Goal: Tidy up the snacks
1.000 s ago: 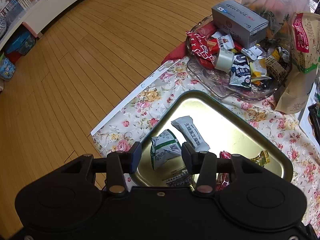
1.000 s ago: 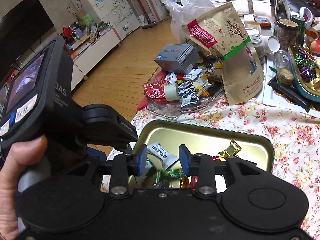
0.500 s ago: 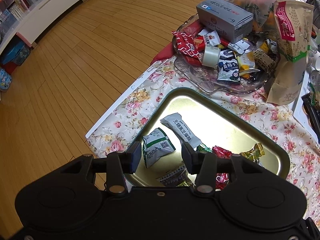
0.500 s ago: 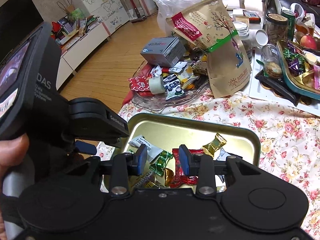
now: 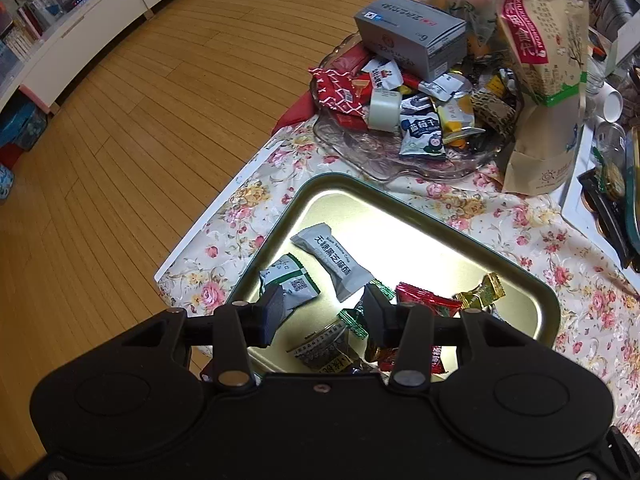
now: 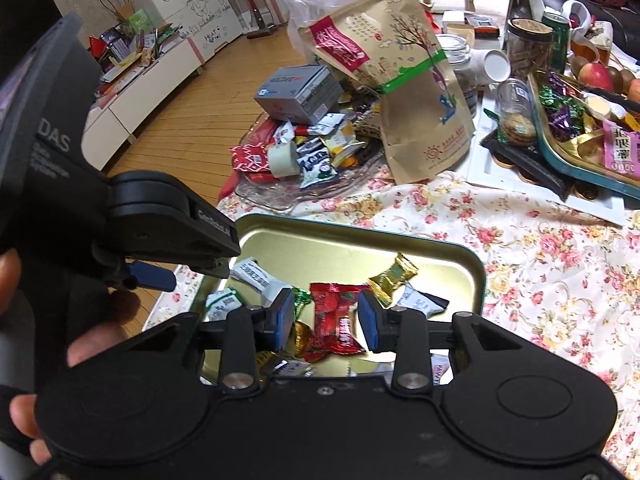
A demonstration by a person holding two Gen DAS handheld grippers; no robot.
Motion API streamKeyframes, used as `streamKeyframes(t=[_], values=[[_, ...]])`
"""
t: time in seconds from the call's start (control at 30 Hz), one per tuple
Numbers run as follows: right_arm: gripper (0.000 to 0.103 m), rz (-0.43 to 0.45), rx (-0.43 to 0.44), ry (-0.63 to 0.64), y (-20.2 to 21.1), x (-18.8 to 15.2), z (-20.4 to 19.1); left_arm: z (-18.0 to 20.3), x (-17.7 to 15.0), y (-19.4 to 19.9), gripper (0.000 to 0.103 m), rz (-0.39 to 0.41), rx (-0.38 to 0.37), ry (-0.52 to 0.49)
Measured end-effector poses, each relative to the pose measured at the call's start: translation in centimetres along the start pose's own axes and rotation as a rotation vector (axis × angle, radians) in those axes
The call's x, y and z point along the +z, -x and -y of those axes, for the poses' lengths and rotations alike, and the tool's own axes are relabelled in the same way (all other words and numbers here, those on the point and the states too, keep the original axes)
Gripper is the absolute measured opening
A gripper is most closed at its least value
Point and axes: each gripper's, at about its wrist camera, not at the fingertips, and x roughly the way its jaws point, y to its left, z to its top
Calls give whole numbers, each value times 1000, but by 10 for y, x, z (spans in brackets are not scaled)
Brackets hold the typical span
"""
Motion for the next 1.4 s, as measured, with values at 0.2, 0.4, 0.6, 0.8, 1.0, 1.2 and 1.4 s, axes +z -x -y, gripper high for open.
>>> streamKeyframes(t=[0.2,0.4,0.6,0.8,1.0,1.2,1.4], values=[[38,1,-25,-8,6,-2,15,18,-8,8,53,24,-4,-63],[38,-1,-48,-45,14,-4,33,36,-15,20,53,63,-15,-115],[38,10,-73,-61,20,-3,50,52,-28,27,53,96,-11,-178],[38,20,-102,-88,28,-5,70,66,-45,35,53,150,2,-228],[38,29,-144,-111,33,-6,90,78,-68,42,53,190,-45,-279],[38,24,-174,-113,35,-10,103,87,-86,50,53,254,-56,-326],[38,11,-192,-112,33,-14,107,94,-92,53,53,267,-75,-359]])
